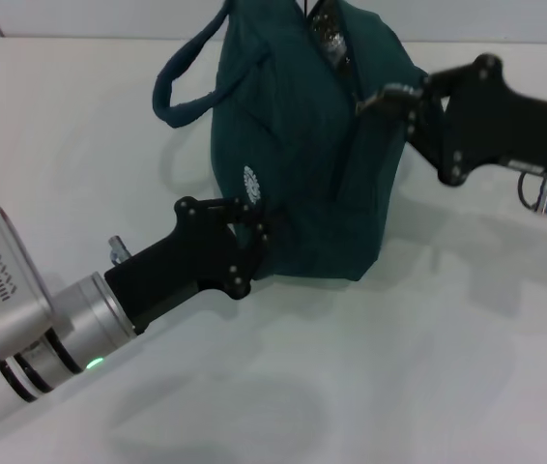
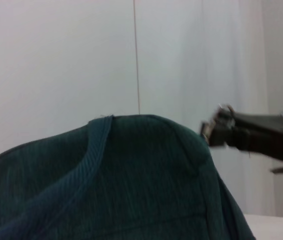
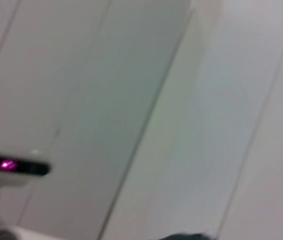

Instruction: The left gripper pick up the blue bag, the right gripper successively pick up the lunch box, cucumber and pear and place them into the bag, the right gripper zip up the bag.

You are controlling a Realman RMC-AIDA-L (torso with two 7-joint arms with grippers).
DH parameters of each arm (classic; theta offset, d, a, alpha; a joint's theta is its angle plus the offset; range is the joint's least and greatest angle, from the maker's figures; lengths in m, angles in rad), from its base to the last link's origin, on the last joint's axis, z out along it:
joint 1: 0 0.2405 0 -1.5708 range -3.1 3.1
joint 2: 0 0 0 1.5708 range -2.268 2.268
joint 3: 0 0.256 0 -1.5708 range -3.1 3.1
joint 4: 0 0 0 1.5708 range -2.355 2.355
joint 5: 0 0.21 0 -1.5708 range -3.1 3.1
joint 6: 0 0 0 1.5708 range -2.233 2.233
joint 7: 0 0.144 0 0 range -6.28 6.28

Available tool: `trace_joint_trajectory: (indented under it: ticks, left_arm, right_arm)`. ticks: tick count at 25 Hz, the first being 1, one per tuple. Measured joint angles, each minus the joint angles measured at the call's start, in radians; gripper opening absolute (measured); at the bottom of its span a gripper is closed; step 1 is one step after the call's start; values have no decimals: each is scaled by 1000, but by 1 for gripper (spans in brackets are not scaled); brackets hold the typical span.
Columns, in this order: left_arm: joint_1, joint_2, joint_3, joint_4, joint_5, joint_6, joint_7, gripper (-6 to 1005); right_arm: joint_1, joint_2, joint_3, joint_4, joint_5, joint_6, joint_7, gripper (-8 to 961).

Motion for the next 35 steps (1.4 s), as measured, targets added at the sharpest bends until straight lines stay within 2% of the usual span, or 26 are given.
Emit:
trace_joint_trajectory:
  ticks: [11,17,26,31,34,35]
  left_arm:
    - [-12,3,1,0,53,-20,-6,62]
    - [-3,2,-5,-1,51,31,-5,61]
    - [10,-3,-13,-14,-60,125,-11,63]
    - [-17,-3,-13,-16,-68,140,-50,236]
    - [-43,-3,-13,-16,-75,146,-93,467]
    - [-51,-3,-13,-18,-77,146,-101,505]
  right_arm:
    - [-15,8,-9,7,170,30,-116,16]
    - [-25,7,-12,7,184,20,-137,16]
    - [-48,8,-67,22,228,12,-218,15]
    - [-54,8,-126,56,303,7,-296,15]
    - [-55,8,-155,61,330,6,-318,15]
    - [-56,8,-156,61,331,6,-320,15]
